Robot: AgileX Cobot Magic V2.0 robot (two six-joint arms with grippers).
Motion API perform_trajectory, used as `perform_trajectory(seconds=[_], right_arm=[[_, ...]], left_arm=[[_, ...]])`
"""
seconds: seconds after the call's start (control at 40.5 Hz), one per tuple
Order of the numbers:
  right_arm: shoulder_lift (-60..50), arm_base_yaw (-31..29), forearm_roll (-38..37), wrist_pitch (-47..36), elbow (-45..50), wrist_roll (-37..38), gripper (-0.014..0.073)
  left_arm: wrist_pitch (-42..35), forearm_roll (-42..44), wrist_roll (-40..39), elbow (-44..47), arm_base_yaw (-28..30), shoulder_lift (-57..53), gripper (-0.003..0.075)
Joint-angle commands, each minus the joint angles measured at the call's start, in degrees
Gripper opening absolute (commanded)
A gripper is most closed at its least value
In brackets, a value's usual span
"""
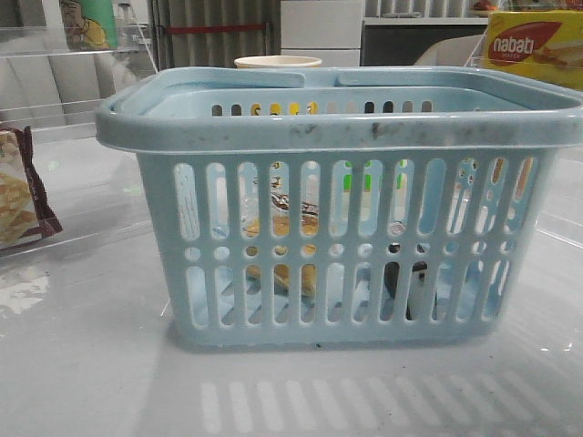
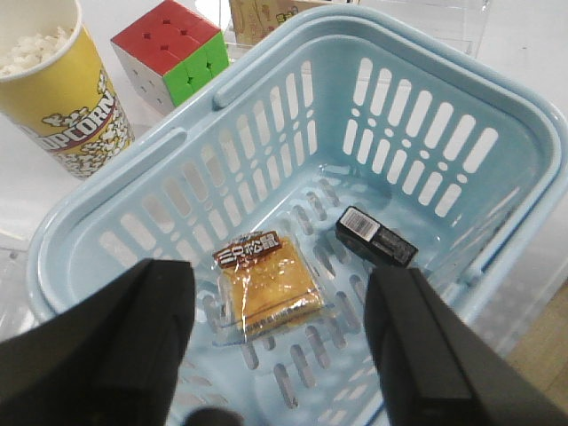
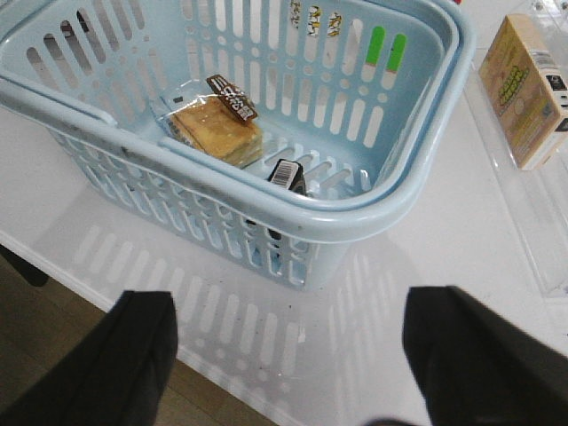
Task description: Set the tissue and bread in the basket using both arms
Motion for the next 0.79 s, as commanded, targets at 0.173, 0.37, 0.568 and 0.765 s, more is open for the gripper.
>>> perform_trajectory(seconds=[0.173, 0.37, 0.568, 0.765], right_arm=[[-0.01, -0.02, -0.71, -4.02, -1.65, -0.27, 0.0623], [-0.01, -0.02, -0.76, -4.02, -1.65, -0.27, 0.0623], [-0.01, -0.02, -3.28, -1.78, -1.65, -0.27, 0.0622], [-0.01, -0.02, -4.15, -0.29, -1.65, -0.27, 0.0622]], left_arm=[[-3.28, -0.6, -3.79, 10.26, -0.5, -14.74, 0.0476], [-2.92, -0.47, -3.79, 20.15, -0.5, -25.3, 0.0475], [-2.92, 0.27, -3.01, 28.49, -0.5, -35.28, 0.0475], [-3.06, 0.98, -1.1, 32.08, -0.5, -40.25, 0.0475]])
